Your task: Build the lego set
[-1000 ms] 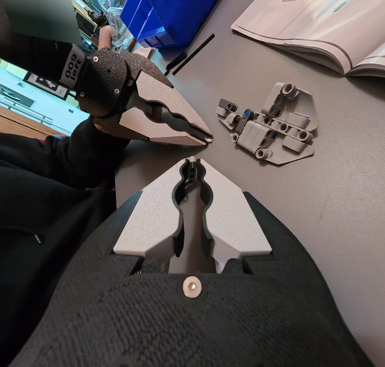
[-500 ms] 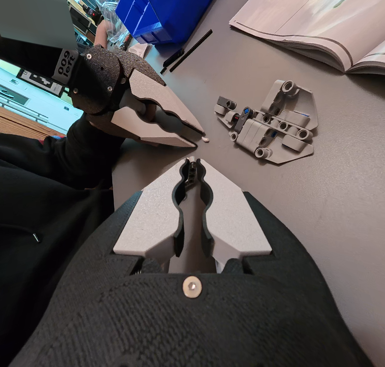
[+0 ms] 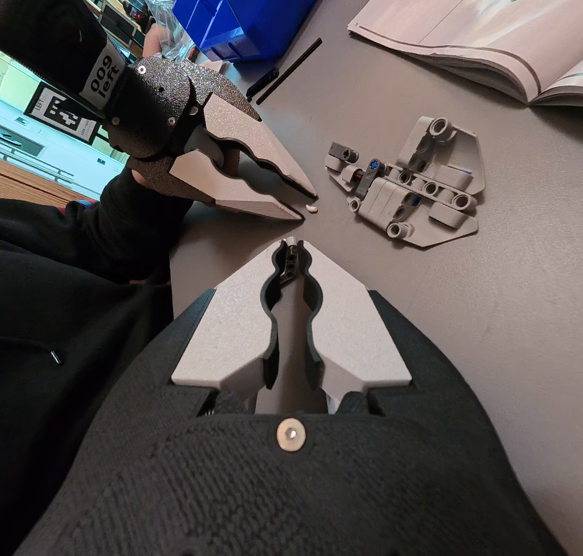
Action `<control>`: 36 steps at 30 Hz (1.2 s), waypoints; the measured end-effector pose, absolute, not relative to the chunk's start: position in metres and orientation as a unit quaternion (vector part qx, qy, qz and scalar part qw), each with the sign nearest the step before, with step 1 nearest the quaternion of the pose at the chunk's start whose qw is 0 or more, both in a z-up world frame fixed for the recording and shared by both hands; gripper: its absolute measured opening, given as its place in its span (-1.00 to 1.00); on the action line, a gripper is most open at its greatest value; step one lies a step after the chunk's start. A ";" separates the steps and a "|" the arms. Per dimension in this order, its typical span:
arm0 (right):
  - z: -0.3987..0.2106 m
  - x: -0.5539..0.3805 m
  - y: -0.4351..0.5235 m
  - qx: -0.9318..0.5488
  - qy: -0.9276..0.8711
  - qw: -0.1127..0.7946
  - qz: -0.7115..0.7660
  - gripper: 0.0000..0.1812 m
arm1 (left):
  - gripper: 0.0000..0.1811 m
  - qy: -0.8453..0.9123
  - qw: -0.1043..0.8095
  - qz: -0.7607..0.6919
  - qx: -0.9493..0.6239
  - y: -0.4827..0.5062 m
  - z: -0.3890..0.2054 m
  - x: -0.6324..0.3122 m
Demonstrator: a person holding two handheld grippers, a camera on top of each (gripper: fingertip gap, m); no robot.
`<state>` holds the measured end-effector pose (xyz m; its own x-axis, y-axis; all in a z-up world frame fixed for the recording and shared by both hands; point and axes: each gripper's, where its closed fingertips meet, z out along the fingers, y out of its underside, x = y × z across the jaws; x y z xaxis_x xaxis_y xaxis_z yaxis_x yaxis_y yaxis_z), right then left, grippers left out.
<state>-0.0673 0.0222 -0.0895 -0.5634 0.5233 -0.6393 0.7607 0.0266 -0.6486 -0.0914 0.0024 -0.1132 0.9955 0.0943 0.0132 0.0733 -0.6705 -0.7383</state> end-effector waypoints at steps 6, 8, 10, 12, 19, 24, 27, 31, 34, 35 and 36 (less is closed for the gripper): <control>-0.091 -0.068 0.023 0.457 0.706 0.115 -0.528 -0.95 | -1.00 -0.011 0.403 0.027 -0.915 0.007 -0.113 -0.089; -0.090 -0.068 0.023 0.460 0.703 0.117 -0.529 -0.95 | -1.00 0.030 0.404 0.067 -0.912 0.008 -0.114 -0.090; -0.090 -0.069 0.024 0.462 0.701 0.119 -0.530 -0.95 | -1.00 0.091 0.405 0.141 -0.899 0.010 -0.112 -0.089; -0.091 -0.069 0.024 0.464 0.702 0.116 -0.528 -0.94 | -1.00 0.146 0.405 0.210 -0.878 0.011 -0.110 -0.085; -0.092 -0.067 0.021 0.458 0.707 0.123 -0.525 -0.94 | -1.00 0.214 0.396 0.307 -0.839 0.015 -0.104 -0.079; -0.087 -0.066 0.021 0.447 0.707 0.115 -0.536 -0.68 | -1.00 0.200 0.436 0.352 -0.804 0.017 -0.076 -0.085; -0.076 -0.071 0.028 0.441 0.696 0.074 -0.562 -0.55 | -1.00 0.224 0.434 0.429 -0.760 0.016 -0.056 -0.084; -0.043 -0.072 0.025 0.386 0.685 -0.010 -0.617 -0.77 | -1.00 0.262 0.423 0.484 -0.719 0.021 -0.042 -0.075; -0.038 -0.070 0.021 0.361 0.700 -0.049 -0.615 -0.77 | -1.00 0.273 0.425 0.497 -0.705 0.023 -0.037 -0.070; -0.036 -0.068 0.020 0.352 0.700 -0.049 -0.619 -0.79 | -1.00 0.278 0.425 0.496 -0.705 0.024 -0.037 -0.068; -0.034 -0.065 0.017 0.344 0.699 -0.040 -0.626 -0.83 | -1.00 0.280 0.426 0.495 -0.704 0.025 -0.037 -0.067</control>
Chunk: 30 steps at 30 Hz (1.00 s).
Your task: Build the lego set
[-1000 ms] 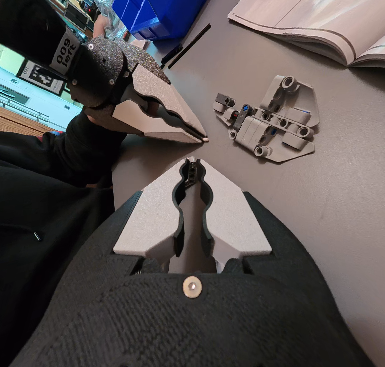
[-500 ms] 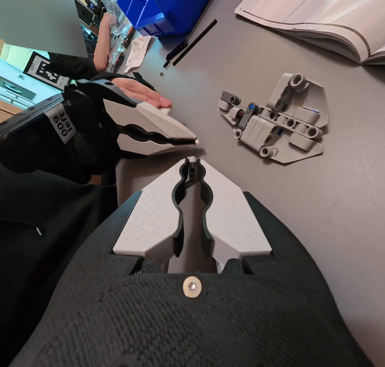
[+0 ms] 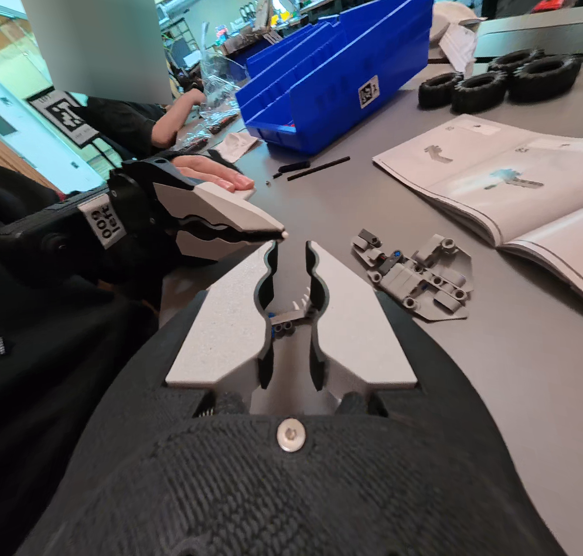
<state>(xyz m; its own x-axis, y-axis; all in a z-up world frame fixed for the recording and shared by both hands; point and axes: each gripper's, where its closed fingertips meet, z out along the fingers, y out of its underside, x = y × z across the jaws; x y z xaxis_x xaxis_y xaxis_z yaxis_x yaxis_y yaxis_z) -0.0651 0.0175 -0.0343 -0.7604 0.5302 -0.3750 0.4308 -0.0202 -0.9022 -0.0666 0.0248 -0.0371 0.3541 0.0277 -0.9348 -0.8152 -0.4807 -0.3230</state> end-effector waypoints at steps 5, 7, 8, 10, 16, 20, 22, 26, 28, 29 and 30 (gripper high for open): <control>-0.032 -0.059 0.012 -0.326 -0.699 0.027 0.636 -0.94 | -1.00 0.284 0.431 0.495 -0.699 0.025 -0.035 -0.064; -0.034 -0.061 0.013 -0.329 -0.703 0.034 0.630 -0.93 | -1.00 0.287 0.434 0.491 -0.698 0.025 -0.036 -0.062; -0.033 -0.060 0.013 -0.328 -0.703 0.034 0.631 -0.93 | -1.00 0.288 0.434 0.492 -0.697 0.025 -0.036 -0.061; -0.033 -0.060 0.012 -0.326 -0.702 0.033 0.632 -0.94 | -1.00 0.292 0.434 0.489 -0.698 0.026 -0.037 -0.060; -0.033 -0.059 0.010 -0.318 -0.704 0.033 0.634 -0.99 | -1.00 0.292 0.436 0.483 -0.701 0.025 -0.038 -0.060; -0.040 -0.057 0.010 -0.275 -0.739 0.078 0.610 -0.99 | -1.00 0.257 0.491 0.395 -0.733 0.024 -0.040 -0.056; -0.033 -0.056 0.010 -0.238 -0.741 0.128 0.615 -0.99 | -0.96 0.207 0.555 0.292 -0.751 0.021 -0.032 -0.050; -0.027 -0.054 0.012 -0.174 -0.750 0.211 0.602 -0.99 | -0.82 0.060 0.617 0.048 -0.783 0.013 -0.020 -0.054; -0.023 -0.053 0.012 -0.149 -0.752 0.246 0.593 -0.99 | -0.84 0.014 0.611 -0.067 -0.788 0.009 -0.022 -0.052; -0.020 -0.053 0.011 -0.136 -0.750 0.267 0.590 -0.99 | -0.84 0.000 0.609 -0.120 -0.784 0.008 -0.022 -0.049; -0.017 -0.052 0.011 -0.122 -0.748 0.287 0.586 -0.99 | -0.83 -0.026 0.607 -0.151 -0.780 0.008 -0.023 -0.051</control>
